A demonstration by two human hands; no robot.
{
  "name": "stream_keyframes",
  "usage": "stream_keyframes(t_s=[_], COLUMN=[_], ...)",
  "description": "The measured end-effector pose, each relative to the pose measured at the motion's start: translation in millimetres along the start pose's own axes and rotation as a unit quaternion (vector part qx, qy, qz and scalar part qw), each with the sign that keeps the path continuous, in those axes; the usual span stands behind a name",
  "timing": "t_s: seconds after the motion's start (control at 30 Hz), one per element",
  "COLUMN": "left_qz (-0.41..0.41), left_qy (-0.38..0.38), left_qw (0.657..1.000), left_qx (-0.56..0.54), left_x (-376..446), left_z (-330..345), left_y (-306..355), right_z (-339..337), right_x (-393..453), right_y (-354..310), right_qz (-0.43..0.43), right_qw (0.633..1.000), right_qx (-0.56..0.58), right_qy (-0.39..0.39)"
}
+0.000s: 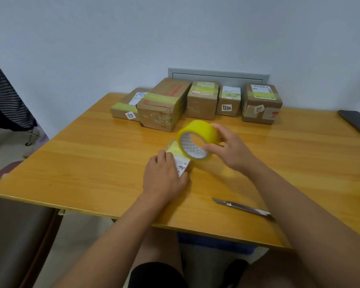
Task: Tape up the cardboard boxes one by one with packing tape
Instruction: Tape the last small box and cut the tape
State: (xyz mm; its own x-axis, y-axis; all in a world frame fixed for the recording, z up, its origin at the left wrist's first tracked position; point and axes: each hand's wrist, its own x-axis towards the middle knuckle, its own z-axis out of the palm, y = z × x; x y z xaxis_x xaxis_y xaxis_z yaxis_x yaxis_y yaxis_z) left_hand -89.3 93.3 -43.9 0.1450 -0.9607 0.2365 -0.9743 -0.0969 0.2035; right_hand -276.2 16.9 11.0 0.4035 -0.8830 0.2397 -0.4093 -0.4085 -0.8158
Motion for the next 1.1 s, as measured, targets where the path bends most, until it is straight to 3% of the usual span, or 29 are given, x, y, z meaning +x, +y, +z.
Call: stream_keyframes(t_s=[0.2,0.37,0.53,0.7,0.93,1.03,1.1], left_qz=[-0.015,-0.092,-0.114,-0.146,-0.175,-0.172,-0.157], left_qy=[-0.014,-0.026,-0.028,-0.006,-0.089,-0.110,-0.115], left_qw=[0.999,0.972,0.945,0.882,0.702,0.681,0.713], left_qx=[-0.028,-0.213,-0.304,-0.448,-0.685,-0.703,-0.674], left_x=[1.2,5.7,10.1,16.8,23.1,25.3,30.0], left_z=[-3.8,-18.7,-21.0,-20.2,-18.7,-16.2,-17.7], left_y=[9.6,9.8,14.2,23.0,35.6,34.9,31.0], right_z=[-47.3,-41.9,-44.5,-46.2,-37.7,-33.9,-32.3], right_x=[-40.0,-33.1,-29.3,-29.4,-31.9,-31.3,-30.5], right_y=[20.2,20.1,19.5,19.5,21.9,25.3,26.7], right_qz=[0.044,0.048,0.041,0.028,0.016,0.009,0.006], right_qw=[0.997,0.998,0.999,0.999,0.998,0.997,0.997], right_qx=[-0.055,-0.027,-0.020,-0.006,0.021,0.029,0.025], right_qy=[-0.020,0.001,0.012,0.030,0.058,0.074,0.079])
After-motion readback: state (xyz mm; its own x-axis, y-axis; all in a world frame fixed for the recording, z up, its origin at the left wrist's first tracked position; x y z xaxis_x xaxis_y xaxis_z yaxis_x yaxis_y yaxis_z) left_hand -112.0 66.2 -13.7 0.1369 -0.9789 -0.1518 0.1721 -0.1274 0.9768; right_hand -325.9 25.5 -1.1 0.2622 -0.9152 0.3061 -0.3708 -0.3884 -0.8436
